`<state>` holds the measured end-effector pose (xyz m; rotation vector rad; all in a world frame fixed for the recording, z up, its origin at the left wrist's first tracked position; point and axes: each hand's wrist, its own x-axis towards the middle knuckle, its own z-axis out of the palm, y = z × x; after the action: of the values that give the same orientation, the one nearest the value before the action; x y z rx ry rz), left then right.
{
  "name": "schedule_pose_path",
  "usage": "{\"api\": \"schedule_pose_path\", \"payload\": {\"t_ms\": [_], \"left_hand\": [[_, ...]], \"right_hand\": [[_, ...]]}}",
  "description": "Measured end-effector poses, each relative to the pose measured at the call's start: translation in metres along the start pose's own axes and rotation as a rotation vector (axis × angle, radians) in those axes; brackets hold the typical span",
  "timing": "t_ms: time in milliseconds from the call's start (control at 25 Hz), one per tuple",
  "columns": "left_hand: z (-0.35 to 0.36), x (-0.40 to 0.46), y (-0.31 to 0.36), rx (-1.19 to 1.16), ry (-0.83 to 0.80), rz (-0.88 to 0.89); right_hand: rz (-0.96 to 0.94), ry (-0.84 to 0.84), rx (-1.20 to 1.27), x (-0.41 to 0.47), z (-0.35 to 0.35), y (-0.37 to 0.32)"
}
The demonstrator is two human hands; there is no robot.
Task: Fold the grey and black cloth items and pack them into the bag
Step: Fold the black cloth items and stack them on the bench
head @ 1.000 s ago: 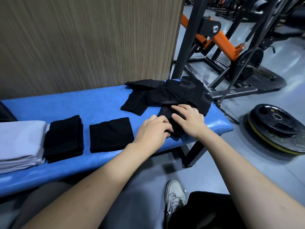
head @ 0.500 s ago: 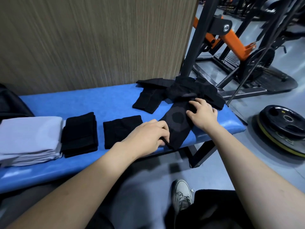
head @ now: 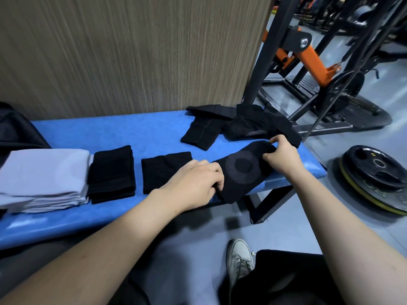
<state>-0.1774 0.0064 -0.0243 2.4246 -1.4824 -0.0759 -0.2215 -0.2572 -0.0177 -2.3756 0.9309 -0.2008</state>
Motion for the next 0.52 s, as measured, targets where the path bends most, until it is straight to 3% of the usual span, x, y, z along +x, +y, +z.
{"api": "schedule_pose_path", "payload": {"t_ms": [200,360,520], "left_hand": [[0.002,0.007,0.004,0.052,0.077,-0.052],[0.008,0.022,0.004,0.034,0.166,-0.206],[0.01,0.031,0.007,0.042,0.134,-0.265]], "right_hand": [[0.059,-0.047,0.144,-0.01,-0.023,0.029],[0.105,-0.018,0.262,-0.015,-0.034,0.046],[0.144,0.029,0.331,-0.013,-0.039,0.058]]}}
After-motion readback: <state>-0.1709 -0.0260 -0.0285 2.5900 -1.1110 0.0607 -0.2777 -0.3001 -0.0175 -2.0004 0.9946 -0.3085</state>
